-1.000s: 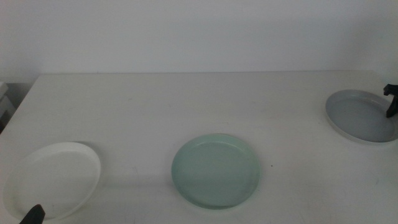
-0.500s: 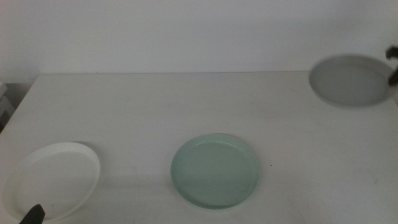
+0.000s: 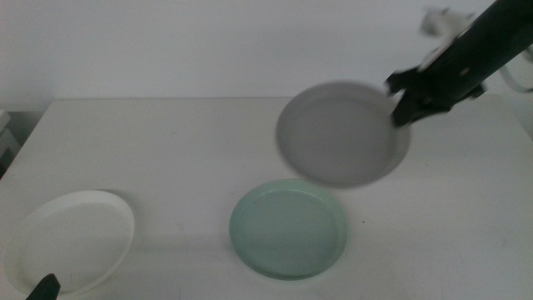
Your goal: Stack the three bowls on top of each other.
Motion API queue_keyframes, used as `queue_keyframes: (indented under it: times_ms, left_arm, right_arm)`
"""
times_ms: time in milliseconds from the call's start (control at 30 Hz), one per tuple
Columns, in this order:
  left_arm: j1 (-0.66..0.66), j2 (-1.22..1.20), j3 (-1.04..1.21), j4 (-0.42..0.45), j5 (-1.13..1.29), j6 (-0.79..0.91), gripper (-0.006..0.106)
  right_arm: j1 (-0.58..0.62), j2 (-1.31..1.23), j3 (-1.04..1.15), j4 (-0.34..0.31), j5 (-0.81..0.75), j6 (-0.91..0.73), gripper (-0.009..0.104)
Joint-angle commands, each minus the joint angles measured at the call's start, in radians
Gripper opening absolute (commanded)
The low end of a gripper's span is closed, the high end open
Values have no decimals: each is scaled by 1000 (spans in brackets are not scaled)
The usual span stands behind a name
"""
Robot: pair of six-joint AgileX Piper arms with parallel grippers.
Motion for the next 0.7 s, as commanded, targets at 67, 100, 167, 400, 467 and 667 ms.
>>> queue_keyframes:
  times_ms: [67, 100, 167, 400, 467, 667]
  left_arm:
    - [-1, -10, -5, -10, -79, -4, 96]
    - [-1, -10, -5, -10, -79, -4, 96]
    - [-1, -10, -5, -10, -79, -4, 96]
    - [-1, -10, -5, -10, -79, -4, 96]
    - [-1, -10, -5, -10, -79, -4, 96]
    - [-1, -10, -5, -10, -79, -4, 96]
  right_arm:
    - [89, -58, 101, 20, -114, 17, -1]
    - [108, -57, 128, 20, -139, 19, -1]
    - [146, -56, 173, 22, -196, 19, -1]
    - [236, -35, 277, 39, -359, 29, -1]
    - [245, -21, 287, 39, -377, 43, -1]
    - [247, 28, 288, 42, -387, 39, -1]
